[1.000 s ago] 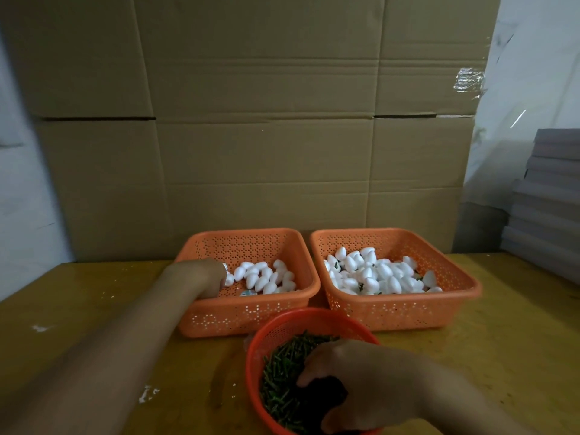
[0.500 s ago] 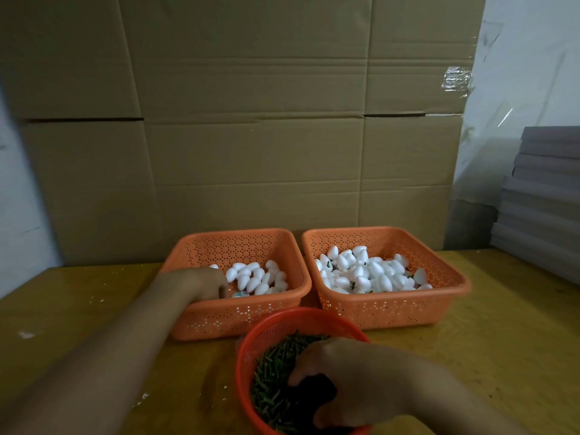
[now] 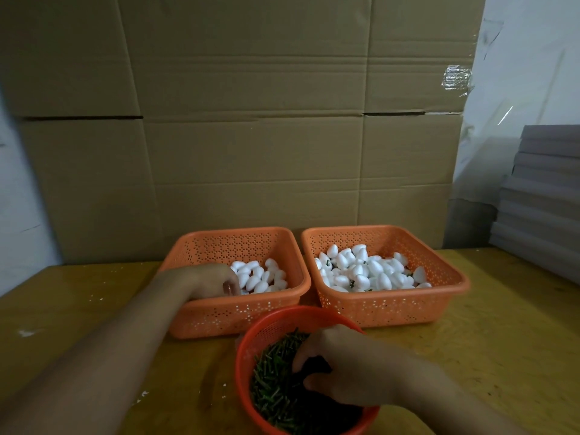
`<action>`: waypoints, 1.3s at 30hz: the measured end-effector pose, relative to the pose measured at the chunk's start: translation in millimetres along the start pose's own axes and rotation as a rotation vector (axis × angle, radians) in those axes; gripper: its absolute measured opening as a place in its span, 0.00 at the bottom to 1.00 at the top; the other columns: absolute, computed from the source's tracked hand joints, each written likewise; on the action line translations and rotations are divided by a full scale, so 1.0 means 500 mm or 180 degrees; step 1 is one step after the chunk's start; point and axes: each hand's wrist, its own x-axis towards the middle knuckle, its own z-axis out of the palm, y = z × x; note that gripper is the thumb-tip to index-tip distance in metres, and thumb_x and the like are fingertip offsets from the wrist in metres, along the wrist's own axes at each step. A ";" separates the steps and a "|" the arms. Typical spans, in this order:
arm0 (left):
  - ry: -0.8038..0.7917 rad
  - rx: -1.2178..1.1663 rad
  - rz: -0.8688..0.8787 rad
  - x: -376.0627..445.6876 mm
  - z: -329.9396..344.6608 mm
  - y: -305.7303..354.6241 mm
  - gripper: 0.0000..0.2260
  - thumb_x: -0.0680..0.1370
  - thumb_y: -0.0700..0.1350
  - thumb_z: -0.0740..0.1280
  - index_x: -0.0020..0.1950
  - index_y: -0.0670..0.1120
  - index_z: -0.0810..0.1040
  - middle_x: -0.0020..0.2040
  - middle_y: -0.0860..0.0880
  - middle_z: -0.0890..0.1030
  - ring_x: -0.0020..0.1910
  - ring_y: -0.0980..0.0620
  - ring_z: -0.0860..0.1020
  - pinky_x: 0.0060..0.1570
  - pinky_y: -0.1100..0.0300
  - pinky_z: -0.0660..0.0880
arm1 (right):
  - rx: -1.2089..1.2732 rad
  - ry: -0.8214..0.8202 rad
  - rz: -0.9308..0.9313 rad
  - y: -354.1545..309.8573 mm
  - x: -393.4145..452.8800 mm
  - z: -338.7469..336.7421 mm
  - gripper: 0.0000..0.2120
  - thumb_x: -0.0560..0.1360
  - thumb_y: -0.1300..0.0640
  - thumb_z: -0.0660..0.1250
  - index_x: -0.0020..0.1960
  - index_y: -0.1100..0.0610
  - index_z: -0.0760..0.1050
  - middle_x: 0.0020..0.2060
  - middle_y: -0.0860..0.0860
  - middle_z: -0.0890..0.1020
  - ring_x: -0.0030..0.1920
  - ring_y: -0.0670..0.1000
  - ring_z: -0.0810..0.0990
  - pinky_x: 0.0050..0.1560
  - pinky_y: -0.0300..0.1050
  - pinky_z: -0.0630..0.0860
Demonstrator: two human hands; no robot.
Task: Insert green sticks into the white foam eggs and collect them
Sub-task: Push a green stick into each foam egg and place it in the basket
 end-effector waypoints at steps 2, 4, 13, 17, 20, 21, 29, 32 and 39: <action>0.0404 -0.0160 0.0049 0.000 -0.002 -0.002 0.09 0.79 0.45 0.70 0.58 0.51 0.84 0.55 0.55 0.80 0.53 0.56 0.79 0.48 0.63 0.75 | -0.0020 0.0154 -0.0019 0.002 0.003 0.003 0.12 0.77 0.55 0.68 0.60 0.49 0.81 0.57 0.44 0.82 0.56 0.41 0.77 0.56 0.33 0.72; 0.0968 -0.0333 0.0029 -0.004 -0.006 -0.002 0.06 0.78 0.46 0.70 0.54 0.52 0.83 0.52 0.56 0.80 0.46 0.60 0.78 0.38 0.67 0.71 | -0.0019 0.0246 -0.0016 0.003 0.005 0.006 0.11 0.77 0.56 0.66 0.57 0.50 0.83 0.54 0.44 0.84 0.54 0.41 0.78 0.52 0.30 0.71; 0.2383 -0.1391 0.0546 -0.071 -0.018 0.066 0.06 0.79 0.51 0.69 0.55 0.61 0.79 0.51 0.65 0.80 0.50 0.73 0.76 0.43 0.72 0.70 | 0.0143 0.0808 0.0179 0.009 0.004 -0.009 0.12 0.76 0.60 0.66 0.56 0.48 0.82 0.53 0.41 0.84 0.52 0.40 0.80 0.54 0.36 0.76; 0.2438 -0.2114 0.0949 -0.119 0.001 0.112 0.06 0.80 0.48 0.70 0.51 0.61 0.81 0.47 0.64 0.84 0.45 0.68 0.81 0.39 0.74 0.73 | 0.0409 0.1077 0.0230 0.003 0.004 -0.022 0.14 0.79 0.61 0.64 0.59 0.49 0.82 0.53 0.41 0.84 0.52 0.40 0.80 0.53 0.34 0.76; 0.2298 -0.2907 0.1064 -0.144 0.018 0.139 0.04 0.80 0.46 0.69 0.53 0.53 0.83 0.42 0.54 0.85 0.39 0.60 0.82 0.34 0.68 0.75 | 0.0756 0.1159 0.0332 -0.001 0.003 -0.031 0.13 0.81 0.62 0.63 0.58 0.51 0.83 0.48 0.44 0.85 0.48 0.41 0.82 0.51 0.38 0.77; 0.2274 -0.3118 0.1052 -0.149 0.024 0.144 0.04 0.80 0.45 0.69 0.53 0.50 0.83 0.40 0.52 0.85 0.38 0.58 0.82 0.33 0.66 0.75 | 0.0885 0.1174 0.0325 -0.003 0.004 -0.033 0.11 0.81 0.62 0.63 0.55 0.52 0.83 0.45 0.45 0.85 0.45 0.43 0.82 0.49 0.41 0.78; 0.1307 -0.5283 0.0932 -0.158 0.064 0.158 0.14 0.75 0.43 0.73 0.59 0.41 0.80 0.46 0.43 0.85 0.43 0.50 0.84 0.42 0.60 0.80 | 0.1680 0.0979 0.0381 -0.018 0.020 -0.059 0.01 0.79 0.62 0.68 0.48 0.58 0.77 0.39 0.56 0.86 0.39 0.51 0.84 0.44 0.49 0.80; 0.0978 -0.5613 0.1045 -0.162 0.074 0.155 0.13 0.75 0.40 0.71 0.60 0.40 0.80 0.50 0.39 0.85 0.46 0.46 0.84 0.43 0.58 0.81 | 0.2105 0.1078 0.0315 -0.026 0.020 -0.048 0.00 0.80 0.65 0.66 0.50 0.62 0.75 0.42 0.59 0.86 0.39 0.51 0.83 0.38 0.39 0.77; 0.0626 -0.6046 0.0990 -0.173 0.078 0.175 0.16 0.76 0.46 0.69 0.59 0.40 0.80 0.46 0.42 0.82 0.38 0.50 0.82 0.36 0.58 0.81 | 0.2962 0.1274 0.0332 -0.032 0.001 -0.015 0.03 0.81 0.64 0.63 0.53 0.62 0.75 0.42 0.57 0.86 0.38 0.51 0.83 0.37 0.39 0.76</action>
